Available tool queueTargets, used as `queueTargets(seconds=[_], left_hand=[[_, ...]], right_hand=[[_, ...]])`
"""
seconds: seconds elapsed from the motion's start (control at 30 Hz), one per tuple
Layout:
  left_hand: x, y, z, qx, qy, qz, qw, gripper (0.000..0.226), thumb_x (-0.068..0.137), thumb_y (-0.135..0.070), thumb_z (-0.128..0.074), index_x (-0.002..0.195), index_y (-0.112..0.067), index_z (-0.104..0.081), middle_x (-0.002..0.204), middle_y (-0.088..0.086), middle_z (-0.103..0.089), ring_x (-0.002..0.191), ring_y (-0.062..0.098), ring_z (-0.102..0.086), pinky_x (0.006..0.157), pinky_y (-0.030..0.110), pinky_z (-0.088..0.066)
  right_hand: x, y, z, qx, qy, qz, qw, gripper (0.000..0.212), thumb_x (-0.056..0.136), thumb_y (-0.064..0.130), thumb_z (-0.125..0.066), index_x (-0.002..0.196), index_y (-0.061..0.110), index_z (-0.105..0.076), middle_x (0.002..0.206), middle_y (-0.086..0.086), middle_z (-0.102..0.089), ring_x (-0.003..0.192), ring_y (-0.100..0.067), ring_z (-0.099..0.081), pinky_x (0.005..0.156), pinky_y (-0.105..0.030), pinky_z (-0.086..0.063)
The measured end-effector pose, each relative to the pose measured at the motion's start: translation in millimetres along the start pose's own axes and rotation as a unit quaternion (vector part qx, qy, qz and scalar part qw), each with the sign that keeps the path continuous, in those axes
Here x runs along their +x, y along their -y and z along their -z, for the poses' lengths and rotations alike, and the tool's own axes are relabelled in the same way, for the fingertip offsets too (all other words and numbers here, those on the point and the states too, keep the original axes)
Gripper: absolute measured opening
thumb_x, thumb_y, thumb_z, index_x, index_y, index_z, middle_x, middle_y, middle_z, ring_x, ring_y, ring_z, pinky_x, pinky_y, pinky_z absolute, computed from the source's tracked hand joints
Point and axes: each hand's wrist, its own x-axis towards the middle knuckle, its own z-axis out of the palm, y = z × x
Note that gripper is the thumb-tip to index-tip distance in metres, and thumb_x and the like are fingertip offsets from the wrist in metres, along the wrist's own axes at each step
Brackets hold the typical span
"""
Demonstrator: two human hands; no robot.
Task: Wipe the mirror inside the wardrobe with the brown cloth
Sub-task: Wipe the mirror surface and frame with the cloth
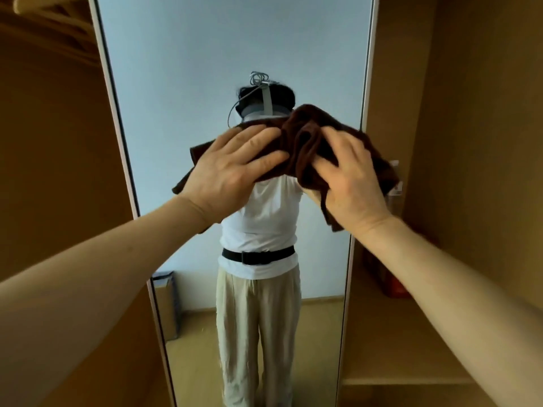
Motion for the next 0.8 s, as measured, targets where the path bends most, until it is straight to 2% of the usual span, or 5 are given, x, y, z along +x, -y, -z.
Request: queueTargets(seconds=[0.17, 0.33, 0.43, 0.6, 0.8], left_hand=[[-61, -35, -13, -0.035, 0.058, -0.023, 0.997, 0.044, 0.088, -0.001, -0.052, 0.129, -0.017, -0.057, 0.141, 0.015, -0.048, 0.133, 0.035, -0.041, 0.111, 0.049, -0.029], [-132, -83, -21, -0.037, 0.197, -0.070, 0.977, 0.063, 0.084, -0.001, -0.040, 0.144, -0.022, -0.037, 0.151, 0.011, -0.036, 0.141, 0.029, -0.026, 0.117, 0.046, -0.016], [-121, -79, -6, -0.019, 0.238, -0.108, 0.965, 0.069, 0.078, -0.002, -0.049, 0.143, -0.022, -0.042, 0.149, 0.011, -0.038, 0.140, 0.030, -0.032, 0.114, 0.046, -0.017], [-58, -25, 16, 0.050, 0.202, -0.083, 0.974, 0.075, 0.072, 0.007, -0.048, 0.141, -0.021, -0.045, 0.149, 0.012, -0.038, 0.138, 0.034, -0.034, 0.113, 0.055, -0.024], [-56, -21, 6, 0.051, 0.142, -0.008, 0.988, 0.075, 0.079, 0.006, -0.067, 0.142, -0.022, -0.038, 0.151, 0.014, -0.035, 0.139, 0.034, -0.031, 0.115, 0.049, -0.022]], right_hand=[[-74, 27, -15, 0.041, 0.003, 0.017, 0.999, 0.035, 0.090, 0.000, -0.046, 0.120, 0.010, -0.062, 0.128, -0.020, -0.049, 0.117, -0.036, -0.043, 0.102, -0.046, -0.038], [-151, 45, -17, 0.069, 0.126, 0.077, 0.987, 0.041, 0.078, 0.002, -0.071, 0.117, 0.015, -0.064, 0.130, -0.013, -0.041, 0.116, -0.032, -0.044, 0.098, -0.045, -0.043], [-138, 33, -8, 0.078, 0.153, 0.145, 0.975, 0.035, 0.084, 0.002, -0.051, 0.113, 0.013, -0.065, 0.125, -0.015, -0.045, 0.110, -0.033, -0.046, 0.088, -0.047, -0.049], [-56, 6, 2, 0.043, 0.102, 0.149, 0.983, 0.035, 0.078, -0.009, -0.055, 0.109, 0.004, -0.066, 0.122, -0.023, -0.053, 0.109, -0.042, -0.046, 0.085, -0.055, -0.047], [-33, 18, -1, 0.047, 0.037, 0.058, 0.997, 0.036, 0.086, -0.001, -0.052, 0.119, 0.010, -0.062, 0.127, -0.019, -0.050, 0.113, -0.038, -0.042, 0.095, -0.047, -0.040]])
